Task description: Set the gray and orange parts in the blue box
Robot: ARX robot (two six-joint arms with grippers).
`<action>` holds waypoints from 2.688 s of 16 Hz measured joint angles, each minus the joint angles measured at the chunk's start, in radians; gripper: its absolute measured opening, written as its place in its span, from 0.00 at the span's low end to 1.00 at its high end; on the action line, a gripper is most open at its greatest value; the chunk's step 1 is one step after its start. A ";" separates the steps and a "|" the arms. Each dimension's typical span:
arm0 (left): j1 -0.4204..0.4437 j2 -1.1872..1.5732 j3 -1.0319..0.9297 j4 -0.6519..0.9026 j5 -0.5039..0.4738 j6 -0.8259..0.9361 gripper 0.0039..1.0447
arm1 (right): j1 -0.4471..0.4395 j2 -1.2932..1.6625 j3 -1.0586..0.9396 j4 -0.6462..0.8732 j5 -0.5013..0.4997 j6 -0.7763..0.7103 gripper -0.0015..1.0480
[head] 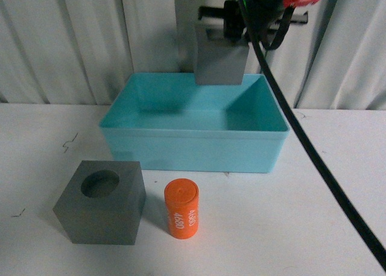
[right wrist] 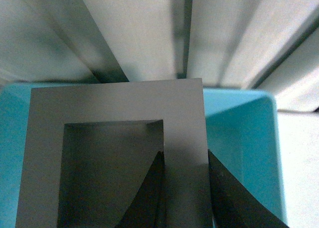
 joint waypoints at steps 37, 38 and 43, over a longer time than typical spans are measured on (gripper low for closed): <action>-0.001 0.000 0.000 -0.002 -0.001 0.000 0.94 | -0.210 -1.493 -1.664 0.680 0.040 -0.055 0.73; 0.001 0.000 0.000 -0.002 -0.002 0.000 0.94 | -0.214 -1.508 -1.700 0.715 0.029 -0.081 0.70; 0.000 0.000 0.000 0.000 0.000 0.000 0.94 | -0.284 -1.651 -1.919 0.871 -0.064 -0.194 0.21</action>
